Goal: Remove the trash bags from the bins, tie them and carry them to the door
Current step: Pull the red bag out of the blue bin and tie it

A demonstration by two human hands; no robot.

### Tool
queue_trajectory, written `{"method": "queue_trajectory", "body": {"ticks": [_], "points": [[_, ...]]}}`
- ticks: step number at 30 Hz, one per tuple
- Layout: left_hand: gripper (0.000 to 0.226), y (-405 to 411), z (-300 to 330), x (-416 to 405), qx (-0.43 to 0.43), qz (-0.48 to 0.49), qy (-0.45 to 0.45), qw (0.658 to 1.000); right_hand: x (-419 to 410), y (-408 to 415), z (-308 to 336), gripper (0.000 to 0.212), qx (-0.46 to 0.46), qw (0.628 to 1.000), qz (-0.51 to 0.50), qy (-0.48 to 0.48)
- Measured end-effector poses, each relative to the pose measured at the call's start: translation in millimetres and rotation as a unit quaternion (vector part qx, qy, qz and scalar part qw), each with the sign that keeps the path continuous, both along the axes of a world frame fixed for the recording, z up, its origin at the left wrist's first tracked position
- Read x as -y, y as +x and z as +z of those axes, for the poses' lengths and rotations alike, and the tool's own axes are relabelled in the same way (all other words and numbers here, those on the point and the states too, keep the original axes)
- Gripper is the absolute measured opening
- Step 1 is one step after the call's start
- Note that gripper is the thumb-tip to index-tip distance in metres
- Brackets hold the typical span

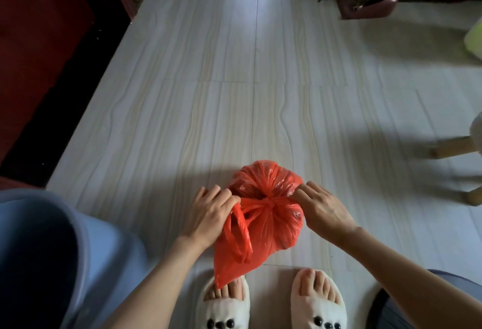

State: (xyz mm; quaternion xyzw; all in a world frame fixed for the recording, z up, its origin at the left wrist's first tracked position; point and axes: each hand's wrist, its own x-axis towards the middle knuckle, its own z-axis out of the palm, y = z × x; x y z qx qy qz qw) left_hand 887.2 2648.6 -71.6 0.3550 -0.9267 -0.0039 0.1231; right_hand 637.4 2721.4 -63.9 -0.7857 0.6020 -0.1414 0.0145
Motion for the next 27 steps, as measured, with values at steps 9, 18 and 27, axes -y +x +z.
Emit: {"method": "queue_trajectory", "body": {"ticks": [9, 18, 27], "points": [[0.073, 1, 56, 9, 0.162, 0.000, 0.354, 0.921, -4, 1, 28, 0.059, -0.063, 0.997, 0.016, 0.032], [0.060, -26, -2, 22, -0.043, 0.078, 0.315, 0.945, 42, 7, -13, 0.033, -0.097, 0.988, 0.099, 0.068], [0.056, -52, 86, 51, -0.016, 0.172, 0.382, 0.908, 67, 11, 81, 0.039, 0.026, 0.989, -0.037, 0.142]]}}
